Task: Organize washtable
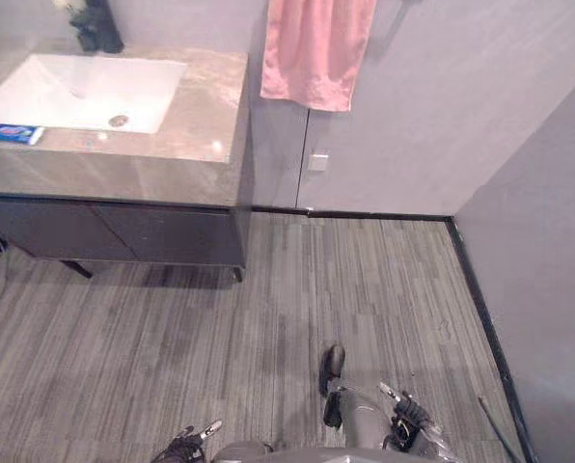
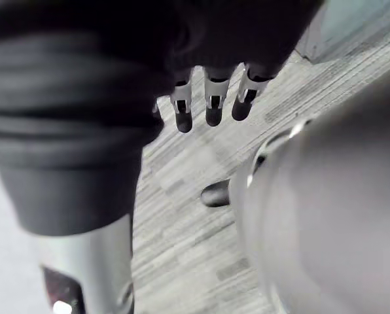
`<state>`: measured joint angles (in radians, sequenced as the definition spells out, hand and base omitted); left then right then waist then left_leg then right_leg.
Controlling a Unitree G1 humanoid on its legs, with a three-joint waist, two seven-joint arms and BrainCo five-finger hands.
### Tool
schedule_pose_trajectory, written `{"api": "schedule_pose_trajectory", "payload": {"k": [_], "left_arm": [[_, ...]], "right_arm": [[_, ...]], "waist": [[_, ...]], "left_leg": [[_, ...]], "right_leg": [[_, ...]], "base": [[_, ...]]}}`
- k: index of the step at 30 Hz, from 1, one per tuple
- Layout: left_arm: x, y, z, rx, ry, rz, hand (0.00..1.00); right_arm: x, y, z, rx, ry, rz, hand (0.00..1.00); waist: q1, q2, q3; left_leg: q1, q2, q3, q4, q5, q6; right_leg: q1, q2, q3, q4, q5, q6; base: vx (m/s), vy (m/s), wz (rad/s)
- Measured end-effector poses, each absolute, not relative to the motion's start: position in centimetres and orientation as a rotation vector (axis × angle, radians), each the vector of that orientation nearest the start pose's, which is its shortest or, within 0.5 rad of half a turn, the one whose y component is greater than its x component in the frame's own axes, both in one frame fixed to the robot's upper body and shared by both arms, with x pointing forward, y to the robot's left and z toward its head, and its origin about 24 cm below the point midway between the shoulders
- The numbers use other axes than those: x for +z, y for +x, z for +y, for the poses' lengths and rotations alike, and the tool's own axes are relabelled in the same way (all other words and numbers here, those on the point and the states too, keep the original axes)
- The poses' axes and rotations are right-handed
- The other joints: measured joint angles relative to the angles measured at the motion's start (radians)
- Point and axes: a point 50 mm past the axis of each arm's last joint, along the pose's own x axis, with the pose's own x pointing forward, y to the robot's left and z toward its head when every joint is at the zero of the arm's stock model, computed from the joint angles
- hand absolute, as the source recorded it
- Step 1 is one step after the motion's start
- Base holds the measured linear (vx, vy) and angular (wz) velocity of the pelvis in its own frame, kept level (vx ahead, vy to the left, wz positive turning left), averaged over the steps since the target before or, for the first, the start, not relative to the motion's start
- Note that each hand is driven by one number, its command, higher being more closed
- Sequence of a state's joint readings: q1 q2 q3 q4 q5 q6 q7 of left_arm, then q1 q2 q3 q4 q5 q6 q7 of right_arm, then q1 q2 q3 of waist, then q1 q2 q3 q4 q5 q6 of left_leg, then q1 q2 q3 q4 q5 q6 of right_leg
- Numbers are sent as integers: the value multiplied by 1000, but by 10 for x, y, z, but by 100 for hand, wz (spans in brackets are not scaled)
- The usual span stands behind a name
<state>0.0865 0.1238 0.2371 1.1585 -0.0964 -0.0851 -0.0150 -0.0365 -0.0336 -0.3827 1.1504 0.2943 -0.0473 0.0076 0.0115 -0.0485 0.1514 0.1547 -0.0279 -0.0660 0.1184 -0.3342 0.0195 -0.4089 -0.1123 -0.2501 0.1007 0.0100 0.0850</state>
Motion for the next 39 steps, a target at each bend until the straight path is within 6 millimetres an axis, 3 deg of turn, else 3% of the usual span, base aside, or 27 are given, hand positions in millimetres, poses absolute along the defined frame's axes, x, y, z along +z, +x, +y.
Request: {"api": "schedule_pose_trajectory", "payload": {"k": [1, 2, 3, 4, 5, 6, 7, 8, 9, 11, 13, 14, 16, 17, 19, 20, 21, 22, 23, 24, 26, 27, 29, 32, 34, 35, 39], "left_arm": [[-164, 72, 224, 345, -102, 1120, 0], [-165, 68, 221, 346, -113, 1130, 0], [-166, 60, 224, 372, -129, 1140, 0], [-166, 60, 224, 384, -144, 1139, 0], [-165, 62, 222, 397, -173, 1126, 0], [-166, 63, 218, 398, -196, 1120, 0], [-166, 65, 216, 392, -201, 1117, 0], [-165, 70, 216, 386, -199, 1098, 0], [-163, 75, 219, 385, -189, 1083, 0], [-162, 78, 218, 385, -186, 1062, 0], [-160, 81, 219, 398, -193, 1045, 0], [-160, 81, 218, 401, -199, 1039, 0], [-163, 76, 210, 421, -235, 1051, 0], [-164, 70, 208, 430, -245, 1062, 0], [-165, 61, 210, 453, -246, 1080, 0], [-164, 58, 216, 470, -237, 1082, 0], [-164, 57, 218, 474, -234, 1085, 0], [-164, 55, 221, 476, -230, 1087, 0], [-164, 56, 224, 437, -225, 1098, 0], [-164, 58, 224, 417, -219, 1102, 0], [-164, 59, 224, 420, -209, 1102, 0], [-163, 66, 221, 424, -207, 1085, 0], [-162, 75, 217, 414, -207, 1060, 0], [-158, 94, 212, 407, -220, 999, 0], [-157, 98, 210, 398, -220, 985, 0], [-156, 99, 211, 394, -216, 980, 0], [-145, 119, 201, 360, -221, 873, 0]], "right_arm": [[-160, 113, -203, -527, 456, 1001, 0], [-161, 106, -208, -565, 472, 1010, 0], [-163, 102, -205, -572, 485, 1017, 0], [-163, 101, -205, -575, 491, 1021, 0], [-160, 109, -205, -563, 487, 995, 0], [-157, 119, -206, -538, 468, 963, 0], [-155, 124, -204, -516, 459, 952, 0], [-153, 136, -196, -462, 447, 948, 0], [-152, 143, -187, -417, 439, 955, 0], [-152, 148, -178, -378, 436, 958, 0], [-149, 156, -172, -351, 436, 944, 0], [-147, 162, -170, -332, 424, 930, 0], [-144, 166, -173, -319, 397, 916, 0], [-146, 162, -176, -313, 363, 926, 0], [-149, 155, -171, -296, 352, 951, 0], [-149, 156, -168, -270, 328, 955, 0], [-149, 156, -166, -260, 322, 958, 0], [-150, 153, -165, -246, 306, 966, 0], [-150, 152, -163, -242, 310, 969, 0], [-151, 151, -162, -240, 313, 970, 0], [-152, 146, -160, -237, 321, 970, 0], [-153, 141, -161, -234, 318, 982, 0], [-155, 137, -161, -237, 320, 993, 0], [-156, 134, -157, -234, 328, 1006, 0], [-157, 133, -156, -226, 324, 1011, 0], [-158, 130, -154, -214, 315, 1028, 0], [-157, 132, -154, -149, 235, 1036, 0]], "waist": [[-6, 6, -3], [-13, 38, -29], [-24, 41, -53], [-21, 48, -54], [-11, 54, -56], [10, 67, -49], [18, 75, -40], [36, 73, -18], [48, 63, -6], [64, 58, -3], [83, 49, 2], [90, 41, 5], [94, 70, -11], [96, 82, -18], [109, 54, -36], [107, 26, -40], [109, 15, -47], [108, -2, -55], [104, -12, -53], [103, -14, -51], [93, -12, -51], [82, 3, -52], [76, 19, -48], [72, 20, -49], [64, 6, -58], [50, -21, -74], [51, -2, -98]], "left_leg": [[13, 19, -10, 11, -29, -7], [44, 89, -18, 28, -63, -35], [16, 124, -36, 173, -78, -67], [-20, 144, -48, 286, -72, -88], [-126, 158, -64, 546, 32, -152], [-219, 159, -77, 795, 171, -158], [-255, 161, -70, 891, 170, -154], [-315, 159, -34, 1015, 147, -117], [-375, 155, 6, 1058, 119, -94], [-460, 148, 38, 1015, 82, -95], [-543, 131, 60, 880, 59, -89], [-589, 118, 64, 727, 62, -91], [-598, 122, 66, 373, 130, -98], [-590, 115, 61, 203, 209, -86], [-561, 68, 74, 207, 354, -40], [-537, 43, 89, 202, 367, -4], [-520, 36, 99, 190, 365, -1], [-478, 14, 111, 171, 350, 19], [-414, -8, 109, 139, 332, 35], [-365, -17, 110, 125, 314, 49], [-280, -22, 103, 117, 297, 64], [-220, -18, 86, 92, 292, 72], [-148, -3, 82, 30, 283, 61], [-114, 26, 77, 1, 240, 38], [-123, 23, 67, 20, 211, 24], [-133, 8, 48, 36, 196, 2], [-155, 46, 25, 46, 182, -44]], "right_leg": [[8, 5, -7, 10, 9, -17], [19, 67, -22, 44, 34, -56], [49, 111, -23, 55, 118, -129], [62, 135, -28, 71, 111, -147], [101, 176, -26, 77, 67, -175], [161, 215, 2, 60, 37, -193], [195, 232, 24, 52, 27, -204], [269, 249, 63, 35, 10, -229], [347, 246, 96, 10, -1, -242], [441, 230, 115, -13, -15, -249], [523, 197, 141, -37, -67, -205], [570, 172, 147, -64, -118, -154], [622, 164, 146, -110, -174, -117], [660, 157, 146, -113, -211, -99], [690, 109, 159, -60, -272, -72], [665, 75, 165, 39, -282, -68], [632, 60, 178, 117, -280, -67], [562, 36, 208, 299, -256, -52], [497, 20, 222, 488, -182, -24], [445, 8, 246, 639, -136, -1], [371, -9, 246, 843, -138, -4], [307, -26, 223, 900, -146, -17], [271, -48, 197, 842, -159, -27], [251, -65, 136, 489, -161, -12], [266, -52, 132, 236, -52, -5], [278, -51, 149, 164, 15, -9], [311, -11, 133, 45, -11, -9]], "base": [[529, -423, 55], [721, -524, 56], [686, -571, 37], [602, -536, -4], [421, -490, -61], [461, -422, -75], [547, -364, -92], [596, -335, -79], [569, -325, -70], [495, -232, -46], [508, -163, -43], [495, -96, -40], [534, 4, -25], [523, 87, -4], [715, 70, -6], [663, 89, -2], [579, 156, 3], [483, 174, 10], [524, 165, 8], [436, 101, 9], [276, 59, 14], [60, 76, 26], [-111, 123, 24], [-265, 82, 7], [-251, -46, 12], [-33, -196, 11], [54, -204, 9]]}}
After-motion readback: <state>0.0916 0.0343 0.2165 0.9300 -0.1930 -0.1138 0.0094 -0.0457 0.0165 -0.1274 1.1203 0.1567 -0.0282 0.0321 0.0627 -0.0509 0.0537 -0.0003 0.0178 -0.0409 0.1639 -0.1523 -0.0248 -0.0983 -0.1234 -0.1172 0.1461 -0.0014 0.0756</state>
